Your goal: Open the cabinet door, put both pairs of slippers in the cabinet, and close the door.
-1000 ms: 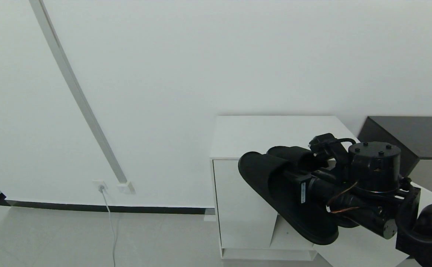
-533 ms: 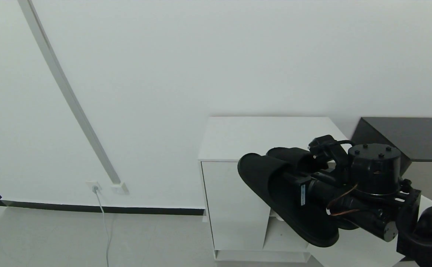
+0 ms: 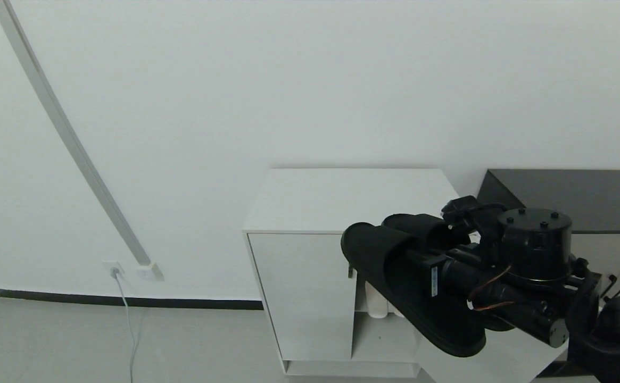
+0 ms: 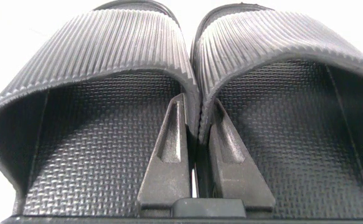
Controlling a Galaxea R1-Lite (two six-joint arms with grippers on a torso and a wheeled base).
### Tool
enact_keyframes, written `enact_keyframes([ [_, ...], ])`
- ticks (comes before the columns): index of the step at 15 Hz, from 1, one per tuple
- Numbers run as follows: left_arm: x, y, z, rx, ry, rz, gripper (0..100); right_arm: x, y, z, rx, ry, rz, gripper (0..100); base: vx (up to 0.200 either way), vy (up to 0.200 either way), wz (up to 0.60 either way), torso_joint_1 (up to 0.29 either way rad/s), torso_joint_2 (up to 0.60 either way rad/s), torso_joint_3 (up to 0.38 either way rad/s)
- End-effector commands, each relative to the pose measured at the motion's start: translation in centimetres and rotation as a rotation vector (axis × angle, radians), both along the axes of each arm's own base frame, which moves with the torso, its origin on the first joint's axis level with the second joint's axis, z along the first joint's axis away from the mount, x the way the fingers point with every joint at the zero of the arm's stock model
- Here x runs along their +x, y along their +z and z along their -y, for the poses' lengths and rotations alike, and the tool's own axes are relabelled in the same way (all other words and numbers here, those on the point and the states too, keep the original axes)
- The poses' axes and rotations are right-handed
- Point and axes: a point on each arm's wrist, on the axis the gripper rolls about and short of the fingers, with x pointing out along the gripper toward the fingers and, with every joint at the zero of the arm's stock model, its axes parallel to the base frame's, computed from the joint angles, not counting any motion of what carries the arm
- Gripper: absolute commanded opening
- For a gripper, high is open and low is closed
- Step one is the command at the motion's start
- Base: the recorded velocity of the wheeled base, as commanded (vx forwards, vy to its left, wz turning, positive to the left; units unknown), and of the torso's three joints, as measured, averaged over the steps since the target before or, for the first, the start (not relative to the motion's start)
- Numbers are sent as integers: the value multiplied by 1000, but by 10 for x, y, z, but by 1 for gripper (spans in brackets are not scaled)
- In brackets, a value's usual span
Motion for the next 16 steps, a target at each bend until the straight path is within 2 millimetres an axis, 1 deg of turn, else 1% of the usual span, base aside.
enact_keyframes([
  [1, 0, 0, 0, 0, 0, 1, 0, 0, -1, 0, -2, 0, -3, 0, 0, -200, 0, 2, 2, 7],
  [6, 0, 0, 0, -1, 0, 1, 0, 1, -4, -1, -15, 7, 6, 0, 0, -200, 0, 3, 3, 1],
  [8, 0, 0, 0, -1, 0, 1, 0, 0, -13, -1, -70, 15, 8, 0, 0, 0, 0, 0, 0, 0],
  [12, 0, 0, 0, -1, 0, 1, 0, 1, -20, -1, -67, 20, 48, 0, 0, 0, 0, 0, 0, 0],
  [13, 0, 0, 0, -1, 0, 1, 0, 1, -20, -1, -73, 20, 49, 0, 0, 0, -600, 12, 17, 2],
  [16, 0, 0, 0, -1, 0, -1, 0, 1, -20, -1, -67, 21, 58, 0, 0, 0, 0, 0, 0, 0],
])
